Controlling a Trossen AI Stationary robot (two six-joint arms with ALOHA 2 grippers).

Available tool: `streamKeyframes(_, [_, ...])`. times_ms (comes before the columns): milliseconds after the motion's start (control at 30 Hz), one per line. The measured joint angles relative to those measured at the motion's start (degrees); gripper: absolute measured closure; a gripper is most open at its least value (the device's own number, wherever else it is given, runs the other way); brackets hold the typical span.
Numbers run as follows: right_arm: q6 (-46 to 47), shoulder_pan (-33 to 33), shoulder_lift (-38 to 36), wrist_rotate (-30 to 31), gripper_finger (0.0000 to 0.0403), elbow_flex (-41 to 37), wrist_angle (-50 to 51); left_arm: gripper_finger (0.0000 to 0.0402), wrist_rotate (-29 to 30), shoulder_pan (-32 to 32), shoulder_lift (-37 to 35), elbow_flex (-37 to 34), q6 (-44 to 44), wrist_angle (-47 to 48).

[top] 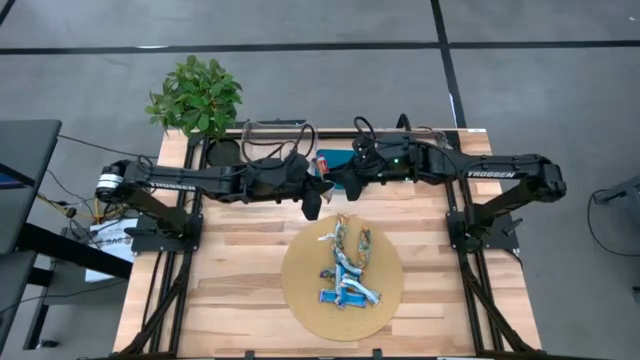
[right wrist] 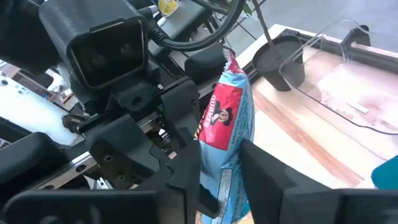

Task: Pick and place Granola Bars by type
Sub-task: Put the red granola bar into the right transparent bin

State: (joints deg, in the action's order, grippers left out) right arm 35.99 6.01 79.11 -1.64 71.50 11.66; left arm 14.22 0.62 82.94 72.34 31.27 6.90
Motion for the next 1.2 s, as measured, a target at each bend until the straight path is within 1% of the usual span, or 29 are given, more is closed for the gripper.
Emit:
streamKeyframes(133, [-0.09, 0.50, 0.00, -0.11, 0.0338, 0.02, 0.04, 0.0367, 0.02, -0.02, 0.00, -0.02, -0.02, -0.04])
streamKeyframes(267, [-0.65, 0.49, 0.00, -0.19, 0.0354, 0.07, 0.52, 0.0366, 0.03, -0.10, 0.00, -0.02, 0.17, 0.51])
streamKeyframes(367, [-1.55, 0.51, 0.09, -0.07, 0.0364, 0.09, 2.18, 0.0356, -0.50, -0.71, 0.07, -0.02, 0.28, 2.35])
streamKeyframes(467, [-2.45, 0.65, 0.11, 0.36, 0.0378, 0.09, 4.67, 0.0335, -0.51, -1.32, 0.07, -0.01, 0.75, 4.24])
streamKeyframes(600, [-3.68, 1.32, 0.11, 0.49, 0.0396, 0.07, 8.63, 0.0298, -0.30, -2.33, 0.04, 0.00, 0.79, 5.72])
streamKeyframes(733, [-5.16, 2.38, 0.13, 1.26, 0.0402, 0.02, 14.44, 0.0261, 0.04, -3.55, -0.04, 0.00, 0.84, 7.50])
streamKeyframes(833, [-7.02, 3.94, -0.15, 4.37, 0.0402, 0.00, 22.16, 0.0240, -0.73, -4.14, -0.04, 0.00, 1.03, 8.59])
streamKeyframes(933, [-9.06, 5.83, -0.46, 10.43, 0.0403, 0.00, 30.39, 0.0229, -1.95, -4.33, -0.04, 0.00, 1.05, 8.85])
streamKeyframes(1033, [-10.03, 8.27, -0.78, 16.85, 0.0402, -0.02, 38.07, 0.0225, -2.80, -4.33, -0.04, 0.02, 1.07, 8.85])
streamKeyframes(1200, [-10.64, 12.88, -0.81, 24.64, 0.0402, 0.00, 47.13, 0.0225, -4.79, -4.33, -0.04, 0.02, 0.58, 8.79])
